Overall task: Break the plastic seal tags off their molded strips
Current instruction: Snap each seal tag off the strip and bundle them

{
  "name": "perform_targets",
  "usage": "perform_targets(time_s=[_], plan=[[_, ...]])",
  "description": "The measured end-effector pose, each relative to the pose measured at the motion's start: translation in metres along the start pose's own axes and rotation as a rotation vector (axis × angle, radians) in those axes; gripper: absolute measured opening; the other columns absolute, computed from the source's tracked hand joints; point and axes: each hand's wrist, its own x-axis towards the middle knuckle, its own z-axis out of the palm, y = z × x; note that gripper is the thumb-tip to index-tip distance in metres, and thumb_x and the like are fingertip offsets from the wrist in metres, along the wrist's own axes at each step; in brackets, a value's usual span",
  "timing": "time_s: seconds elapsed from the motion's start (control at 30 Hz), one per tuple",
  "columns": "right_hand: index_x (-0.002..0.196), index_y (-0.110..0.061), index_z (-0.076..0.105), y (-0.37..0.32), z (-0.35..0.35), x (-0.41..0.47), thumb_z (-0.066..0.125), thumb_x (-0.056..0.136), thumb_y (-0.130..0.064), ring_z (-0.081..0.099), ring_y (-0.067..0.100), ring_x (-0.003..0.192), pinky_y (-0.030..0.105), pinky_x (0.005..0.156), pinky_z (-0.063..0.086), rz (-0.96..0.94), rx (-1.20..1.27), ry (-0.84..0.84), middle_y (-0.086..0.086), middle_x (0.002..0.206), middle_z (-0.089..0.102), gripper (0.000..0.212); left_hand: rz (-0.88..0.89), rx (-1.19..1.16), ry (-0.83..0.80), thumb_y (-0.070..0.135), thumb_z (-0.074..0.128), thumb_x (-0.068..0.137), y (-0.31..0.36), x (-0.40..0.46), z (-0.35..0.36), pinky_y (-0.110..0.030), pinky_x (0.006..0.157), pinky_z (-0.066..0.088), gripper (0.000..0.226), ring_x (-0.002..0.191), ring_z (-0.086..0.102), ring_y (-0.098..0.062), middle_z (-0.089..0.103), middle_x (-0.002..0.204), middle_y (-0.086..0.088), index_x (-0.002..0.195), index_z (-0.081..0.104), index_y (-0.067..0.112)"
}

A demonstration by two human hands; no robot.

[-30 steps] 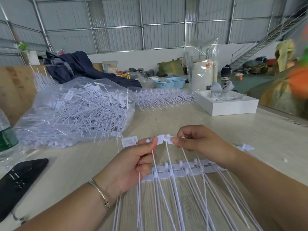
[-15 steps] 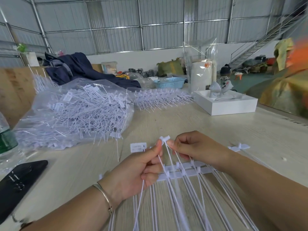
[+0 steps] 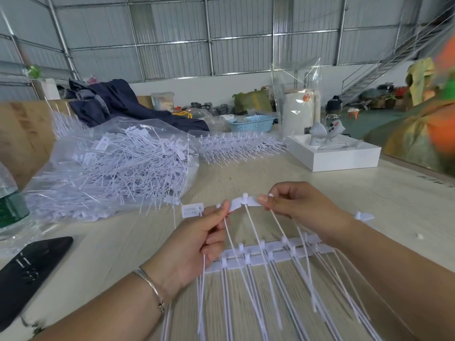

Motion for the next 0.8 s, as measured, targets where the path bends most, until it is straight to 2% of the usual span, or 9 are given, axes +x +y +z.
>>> perform_targets(time_s=[0.2, 0.3, 0.4, 0.5, 0.57, 0.63, 0.7, 0.8], plan=[[0.076, 0.004, 0.057, -0.003, 0.01, -0.003, 0.069, 0.07, -0.05, 0.029, 0.011, 0.054, 0.022, 0.053, 0.025, -0.028, -0.008, -0.077, -0.003, 0.056, 0.034, 0.056, -0.031, -0.085, -0.097, 0.022, 0.069, 0.077, -0.001, -0.001, 0.003, -0.013, 0.033, 0.015, 0.018, 0.038, 0.024, -0.002, 0.04, 0.063, 0.004, 0.075, 0.052, 0.015], [0.076, 0.009, 0.054, -0.007, 0.011, -0.004, 0.07, 0.071, -0.044, 0.028, 0.009, 0.054, 0.02, 0.053, 0.024, -0.073, 0.024, -0.085, -0.002, 0.059, 0.031, 0.055, -0.079, -0.117, -0.149, 0.024, 0.07, 0.078, -0.005, -0.002, 0.004, -0.013, 0.033, 0.016, 0.015, 0.038, 0.027, -0.001, 0.039, 0.062, 0.005, 0.074, 0.058, 0.017], [0.077, 0.01, 0.057, -0.01, 0.016, -0.007, 0.07, 0.076, -0.037, 0.029, 0.009, 0.056, 0.018, 0.053, 0.025, -0.111, 0.04, -0.118, 0.003, 0.061, 0.032, 0.049, -0.16, -0.043, -0.195, 0.037, 0.07, 0.075, -0.01, -0.004, 0.008, -0.012, 0.033, 0.016, 0.02, 0.038, 0.027, -0.001, 0.041, 0.059, 0.007, 0.067, 0.064, 0.02], [0.073, 0.0, 0.063, -0.013, 0.025, -0.008, 0.068, 0.073, -0.04, 0.035, 0.019, 0.064, 0.027, 0.063, 0.03, -0.141, 0.101, -0.13, 0.018, 0.064, 0.039, 0.041, -0.214, 0.027, -0.234, 0.055, 0.062, 0.076, -0.012, -0.004, 0.01, -0.012, 0.033, 0.018, 0.038, 0.037, 0.028, -0.001, 0.044, 0.055, 0.008, 0.06, 0.064, 0.02], [0.075, 0.006, 0.06, -0.014, 0.028, -0.007, 0.068, 0.073, -0.04, 0.036, 0.023, 0.068, 0.032, 0.068, 0.029, -0.133, 0.161, -0.11, 0.026, 0.067, 0.042, 0.047, -0.225, 0.025, -0.282, 0.063, 0.059, 0.077, -0.011, -0.004, 0.01, -0.012, 0.033, 0.017, 0.047, 0.037, 0.029, -0.001, 0.045, 0.055, 0.007, 0.062, 0.065, 0.019], [0.077, 0.014, 0.056, -0.013, 0.026, -0.006, 0.069, 0.076, -0.036, 0.031, 0.022, 0.063, 0.029, 0.063, 0.027, -0.122, 0.162, -0.09, 0.023, 0.065, 0.039, 0.051, -0.223, -0.004, -0.327, 0.062, 0.064, 0.078, -0.007, -0.003, 0.008, -0.012, 0.032, 0.019, 0.047, 0.037, 0.032, -0.001, 0.048, 0.057, 0.007, 0.065, 0.067, 0.017], [0.075, 0.015, 0.052, -0.01, 0.021, -0.006, 0.07, 0.077, -0.033, 0.03, 0.011, 0.055, 0.019, 0.054, 0.027, -0.119, 0.135, -0.049, 0.013, 0.061, 0.033, 0.051, -0.208, -0.055, -0.328, 0.051, 0.076, 0.074, -0.003, -0.002, 0.007, -0.012, 0.03, 0.02, 0.038, 0.036, 0.034, -0.001, 0.049, 0.06, 0.005, 0.065, 0.066, 0.015], [0.069, 0.011, 0.05, -0.007, 0.013, -0.003, 0.075, 0.072, -0.033, 0.027, 0.006, 0.05, 0.014, 0.05, 0.025, -0.118, 0.133, 0.02, -0.003, 0.056, 0.031, 0.051, -0.166, -0.091, -0.24, 0.039, 0.067, 0.082, 0.001, -0.001, 0.005, -0.014, 0.032, 0.015, 0.035, 0.04, 0.029, -0.004, 0.037, 0.063, 0.004, 0.061, 0.049, 0.017]])
